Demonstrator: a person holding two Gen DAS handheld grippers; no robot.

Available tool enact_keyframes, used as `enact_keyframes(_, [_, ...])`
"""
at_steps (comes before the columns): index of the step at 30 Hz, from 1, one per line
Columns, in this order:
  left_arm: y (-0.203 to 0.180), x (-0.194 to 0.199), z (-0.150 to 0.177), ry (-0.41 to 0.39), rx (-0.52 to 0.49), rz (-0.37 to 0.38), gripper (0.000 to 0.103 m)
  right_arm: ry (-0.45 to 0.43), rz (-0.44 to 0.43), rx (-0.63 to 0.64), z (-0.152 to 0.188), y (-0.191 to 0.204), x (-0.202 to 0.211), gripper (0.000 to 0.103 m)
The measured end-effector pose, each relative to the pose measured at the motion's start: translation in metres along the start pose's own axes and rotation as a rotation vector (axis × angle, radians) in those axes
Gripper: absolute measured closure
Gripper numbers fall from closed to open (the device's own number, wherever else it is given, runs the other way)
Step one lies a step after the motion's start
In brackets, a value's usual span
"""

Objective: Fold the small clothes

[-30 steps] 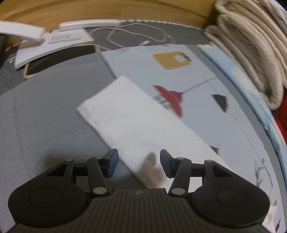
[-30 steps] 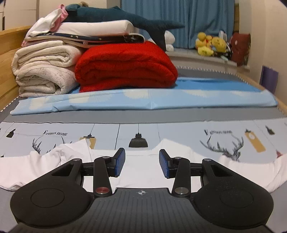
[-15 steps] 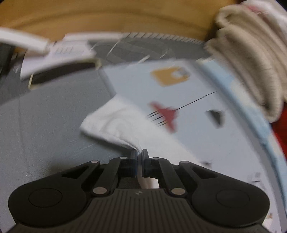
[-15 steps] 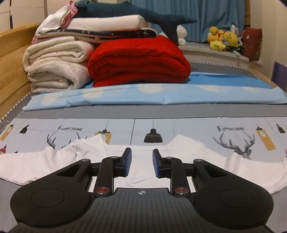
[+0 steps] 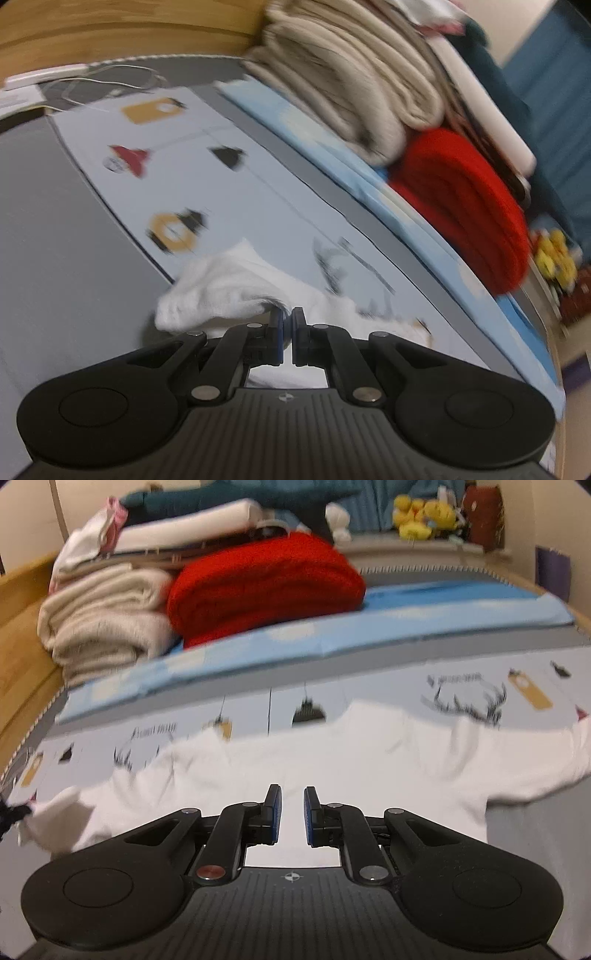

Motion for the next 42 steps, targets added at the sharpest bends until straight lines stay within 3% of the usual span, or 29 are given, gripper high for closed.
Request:
enact_keyframes(5, [-0.037,-0.002,0.029,-0.006,-0.053,0.060,0.099,0.050,-0.017,0.007,0.021,0.004,-0.005,0.090])
enact_keyframes(12, [-0.096,-0.016,0.024,-0.067,-0.090,0.154,0.099,0.083,-0.013,0.002,0.021,0.001,-0.029,0.090])
enact_keyframes(15, [-0.140,-0.020,0.031,-0.074,-0.162,0.248,0.099,0.093,-0.002,0.012,0.015,0.001,-0.042,0.090])
enact_keyframes(17, [-0.175,-0.022,0.046,-0.037,-0.223,0.354,0.099,0.107,-0.008,0.003,0.011,0.002,-0.051,0.090])
enact_keyframes(18, [-0.193,-0.025,0.057,0.022,-0.252,0.434,0.096,0.117,-0.012,-0.008,0.009,0.003,-0.056,0.090])
enact_keyframes(20, [-0.221,-0.035,0.085,0.211,-0.300,0.606,0.055,0.139,-0.031,-0.026,0.008,0.005,-0.065,0.088])
enact_keyframes(21, [-0.224,-0.038,0.091,0.248,-0.317,0.622,0.048,0.153,-0.045,-0.039,0.007,0.006,-0.069,0.088])
enact_keyframes(24, [-0.202,-0.053,0.080,0.209,-0.324,0.489,0.044,0.189,-0.066,-0.086,0.008,0.005,-0.079,0.079])
enact_keyframes(27, [-0.163,-0.072,0.062,0.190,-0.243,0.322,0.046,0.212,-0.052,-0.096,0.012,0.003,-0.087,0.077])
enact_keyframes(30, [-0.125,-0.090,0.056,0.213,-0.191,0.128,0.046,0.240,-0.041,-0.092,0.019,0.005,-0.097,0.074])
enact_keyframes(32, [-0.103,-0.095,0.052,0.224,-0.148,0.044,0.046,0.254,-0.039,-0.089,0.023,0.010,-0.104,0.071])
enact_keyframes(36, [-0.068,-0.101,0.037,0.219,-0.049,-0.042,0.045,0.272,-0.048,-0.045,0.033,0.026,-0.114,0.069])
enact_keyframes(42, [-0.045,-0.099,0.020,0.211,0.010,-0.071,0.045,0.289,-0.033,0.059,0.046,0.045,-0.130,0.065])
Point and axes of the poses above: each gripper's, at about its wrist camera, not at the fingertips, and x roughly against the way its jaws point, y to its left, z to its underside, the point moved 8 cm from there along -x, roughly the way its jaws point, and after that the axes turned 7 degrees about -x, right-handed, at the moved point
